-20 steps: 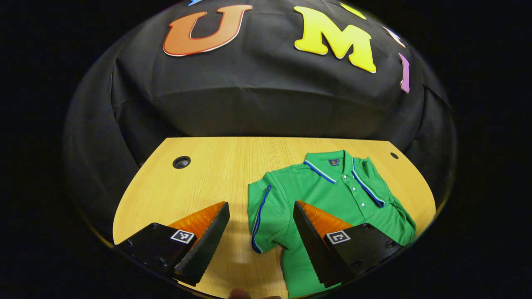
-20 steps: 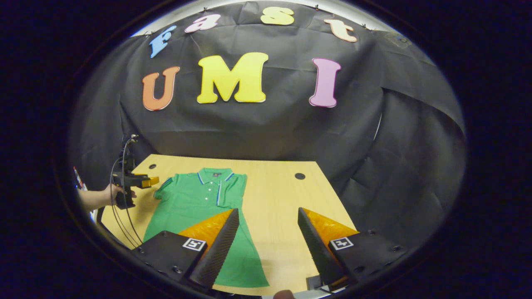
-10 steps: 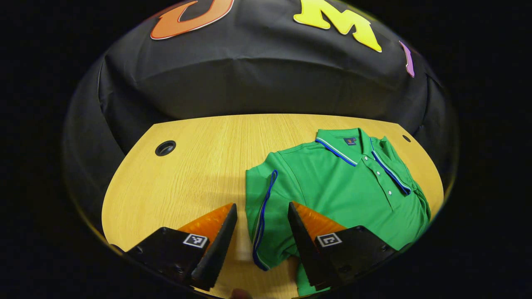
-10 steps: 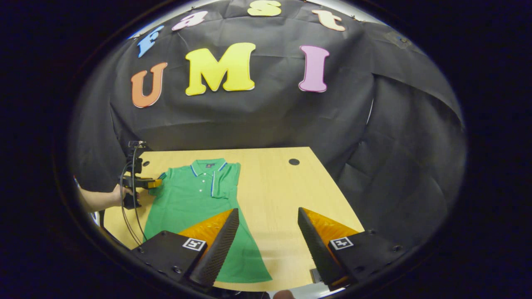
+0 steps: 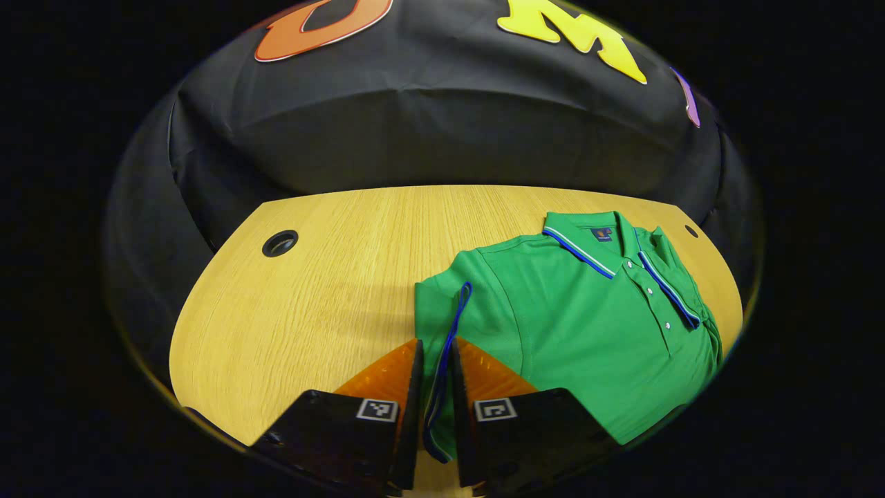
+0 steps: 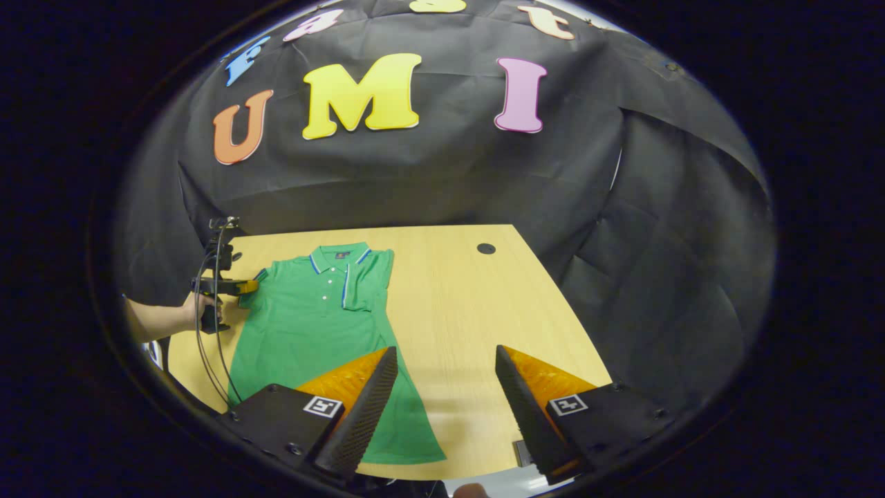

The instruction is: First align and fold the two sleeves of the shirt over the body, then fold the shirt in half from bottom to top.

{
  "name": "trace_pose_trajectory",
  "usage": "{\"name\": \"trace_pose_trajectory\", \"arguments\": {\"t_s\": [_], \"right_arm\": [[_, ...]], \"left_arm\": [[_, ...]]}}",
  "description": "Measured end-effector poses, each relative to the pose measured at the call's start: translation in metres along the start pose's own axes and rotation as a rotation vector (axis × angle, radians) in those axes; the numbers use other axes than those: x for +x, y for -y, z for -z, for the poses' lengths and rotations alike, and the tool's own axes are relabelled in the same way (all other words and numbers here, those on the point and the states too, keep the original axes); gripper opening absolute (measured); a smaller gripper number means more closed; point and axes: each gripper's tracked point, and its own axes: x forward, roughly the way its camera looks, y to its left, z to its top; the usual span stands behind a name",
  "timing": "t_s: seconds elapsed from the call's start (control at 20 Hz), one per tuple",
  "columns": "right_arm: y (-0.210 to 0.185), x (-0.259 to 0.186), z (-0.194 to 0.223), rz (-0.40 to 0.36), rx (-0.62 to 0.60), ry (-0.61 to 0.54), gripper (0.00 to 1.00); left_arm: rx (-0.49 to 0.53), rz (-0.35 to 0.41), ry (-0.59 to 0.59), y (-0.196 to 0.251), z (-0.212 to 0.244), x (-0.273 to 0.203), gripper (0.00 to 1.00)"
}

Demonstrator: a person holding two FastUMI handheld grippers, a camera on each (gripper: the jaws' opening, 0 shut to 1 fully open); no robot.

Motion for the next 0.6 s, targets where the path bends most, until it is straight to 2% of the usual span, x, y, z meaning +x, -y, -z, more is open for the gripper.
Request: {"name": "trace_pose_trajectory", "arguments": {"t_s": [0.05, 0.15, 0.2, 0.3, 0.35, 0.4, 0.45, 0.55, 0.6], "right_arm": [[0.000, 0.001, 0.001, 0.001, -0.003, -0.002, 0.92], [0.002, 0.000, 0.002, 0.006, -0.020, 0.004, 0.93], [0.002, -0.001, 0.002, 0.007, -0.027, 0.007, 0.89], [0.002, -0.002, 0.002, 0.010, -0.039, 0.014, 0.92], [0.003, -0.004, 0.001, 0.015, -0.044, 0.022, 0.89], [0.004, -0.006, -0.001, 0.017, -0.044, 0.032, 0.93], [0.004, -0.007, -0.004, 0.016, -0.039, 0.043, 0.89], [0.009, -0.011, -0.008, 0.018, -0.025, 0.063, 0.89], [0.013, -0.013, -0.009, 0.023, -0.016, 0.073, 0.93]], "left_arm": [[-0.015, 0.019, 0.005, 0.003, -0.001, 0.000, 0.15], [-0.040, 0.027, 0.021, 0.003, -0.006, -0.004, 0.10], [-0.050, 0.030, 0.034, 0.004, -0.010, -0.006, 0.09], [-0.070, 0.028, 0.050, 0.006, -0.021, -0.011, 0.06], [-0.070, 0.023, 0.054, 0.006, -0.024, -0.014, 0.05], [-0.067, 0.027, 0.060, 0.009, -0.031, -0.018, 0.05], [-0.059, 0.031, 0.068, 0.014, -0.039, -0.023, 0.04], [-0.034, 0.041, 0.093, 0.025, -0.056, -0.031, 0.04], [-0.021, 0.045, 0.109, 0.031, -0.065, -0.036, 0.04]]}}
